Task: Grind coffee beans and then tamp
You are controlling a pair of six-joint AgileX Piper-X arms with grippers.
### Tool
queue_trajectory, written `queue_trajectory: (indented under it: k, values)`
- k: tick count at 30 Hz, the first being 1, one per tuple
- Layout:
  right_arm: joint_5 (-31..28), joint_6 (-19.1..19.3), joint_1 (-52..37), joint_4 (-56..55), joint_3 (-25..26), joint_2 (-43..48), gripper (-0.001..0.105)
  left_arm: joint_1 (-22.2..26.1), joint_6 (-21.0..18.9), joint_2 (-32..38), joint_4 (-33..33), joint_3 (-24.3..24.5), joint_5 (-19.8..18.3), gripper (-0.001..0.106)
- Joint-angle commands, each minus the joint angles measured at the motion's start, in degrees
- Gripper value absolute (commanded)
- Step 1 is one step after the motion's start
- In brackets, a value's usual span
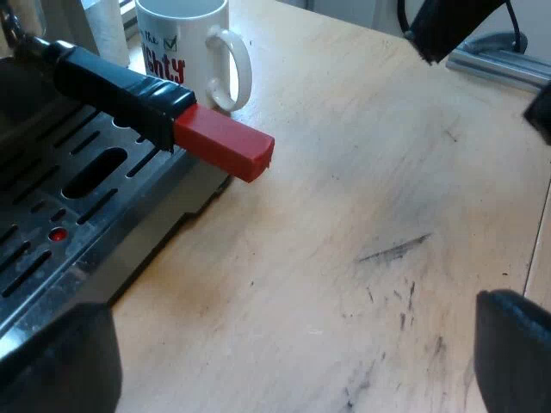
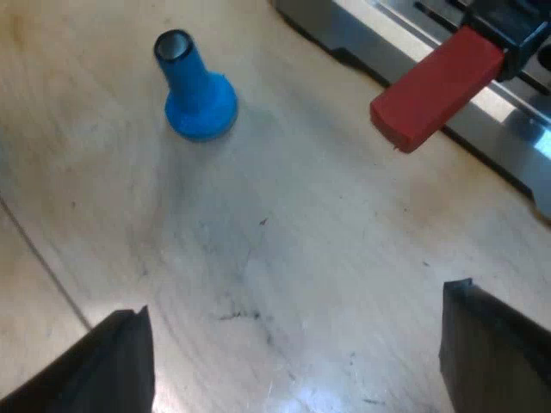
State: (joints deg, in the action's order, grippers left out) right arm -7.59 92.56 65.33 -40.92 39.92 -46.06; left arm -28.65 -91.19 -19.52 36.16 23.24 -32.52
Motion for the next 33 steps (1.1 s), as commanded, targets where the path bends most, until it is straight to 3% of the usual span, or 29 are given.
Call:
queue_trajectory:
  k: [1, 7, 10, 13, 19, 28, 33]
  values:
    - [-1.6, -1.5, 0.3, 1.9, 0.5, -1.1, 0.070, -0.3, 0.3, -0.2, -1.0, -0.2, -0.6, 0.084]
    - [-3.7, -3.6, 0.3, 4.2, 0.4, -3.1, 0.065, -0.3, 0.3, -0.2, -1.8, -1.2, -0.6, 0.084]
    - [-4.2, -5.3, 0.3, 7.9, -1.1, -3.1, 0.045, -0.3, 0.3, -0.2, -1.8, -1.2, -0.6, 0.084]
    - [-4.2, -7.6, 0.3, 10.9, -3.1, -3.1, 0.037, -0.3, 0.3, -0.2, -1.8, -1.2, -0.6, 0.084]
    - [-4.4, -9.6, 0.8, 18.1, -7.5, -3.1, 0.037, -0.3, 0.3, -0.2, -1.8, -1.2, -0.6, 0.084]
    - [-20.5, -11.0, 9.3, 29.5, -13.9, -3.0, 0.037, -0.3, 0.3, -0.2, -1.8, -1.2, -0.6, 0.084]
    - [-24.3, -11.5, 12.5, 32.6, -15.8, -3.0, 0.032, -0.3, 0.3, -0.2, -1.8, -1.2, -0.6, 0.084]
